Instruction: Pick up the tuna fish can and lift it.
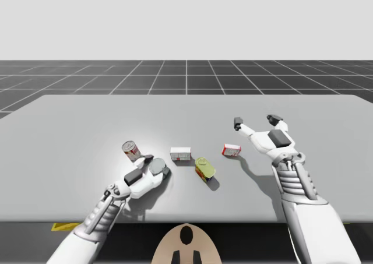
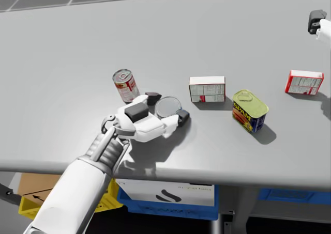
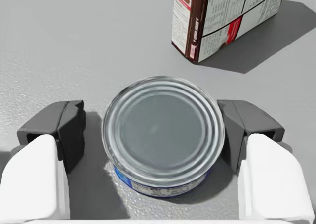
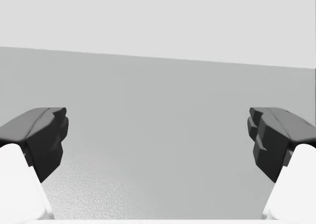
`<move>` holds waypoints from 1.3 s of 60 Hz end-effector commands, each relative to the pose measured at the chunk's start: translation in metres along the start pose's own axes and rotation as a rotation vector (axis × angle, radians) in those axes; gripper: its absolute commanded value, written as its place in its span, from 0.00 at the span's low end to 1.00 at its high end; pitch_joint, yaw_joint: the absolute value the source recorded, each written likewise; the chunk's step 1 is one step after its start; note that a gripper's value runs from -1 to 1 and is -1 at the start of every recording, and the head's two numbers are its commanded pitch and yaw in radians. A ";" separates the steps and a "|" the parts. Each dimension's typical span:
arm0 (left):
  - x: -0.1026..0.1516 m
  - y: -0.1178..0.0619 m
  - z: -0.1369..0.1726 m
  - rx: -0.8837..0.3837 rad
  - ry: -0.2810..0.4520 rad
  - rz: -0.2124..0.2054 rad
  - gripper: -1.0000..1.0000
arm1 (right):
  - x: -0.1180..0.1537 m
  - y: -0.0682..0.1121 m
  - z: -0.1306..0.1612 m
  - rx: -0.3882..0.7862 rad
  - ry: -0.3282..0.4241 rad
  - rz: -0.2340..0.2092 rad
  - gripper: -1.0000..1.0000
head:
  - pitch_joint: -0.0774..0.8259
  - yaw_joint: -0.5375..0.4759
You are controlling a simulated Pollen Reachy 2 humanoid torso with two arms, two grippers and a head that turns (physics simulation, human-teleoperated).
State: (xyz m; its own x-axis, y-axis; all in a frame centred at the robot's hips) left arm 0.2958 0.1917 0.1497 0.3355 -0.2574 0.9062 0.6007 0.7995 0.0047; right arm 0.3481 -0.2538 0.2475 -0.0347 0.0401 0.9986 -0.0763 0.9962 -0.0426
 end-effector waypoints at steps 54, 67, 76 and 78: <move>0.024 -0.010 0.022 0.040 -0.072 -0.086 1.00 | 0.001 -0.002 0.000 -0.004 -0.002 -0.004 0.00 | 0.39 0.77; 0.079 -0.005 0.041 0.094 -0.163 -0.166 1.00 | 0.002 -0.001 0.000 -0.024 -0.004 -0.003 0.00 | 0.39 0.78; 0.128 -0.001 0.057 0.153 -0.253 -0.231 1.00 | 0.002 -0.001 -0.001 -0.028 0.001 -0.009 0.00 | 0.38 0.78; 0.140 -0.001 0.062 0.170 -0.280 -0.244 1.00 | 0.002 -0.001 -0.001 -0.028 0.002 -0.009 0.00 | 0.38 0.78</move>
State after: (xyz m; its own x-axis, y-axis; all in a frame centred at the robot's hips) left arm 0.2895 0.1911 0.2474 0.1096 -0.3149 0.9428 0.5476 0.8107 0.2071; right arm 0.3488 -0.2549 0.2495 -0.0364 0.0355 0.9987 -0.0530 0.9979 -0.0374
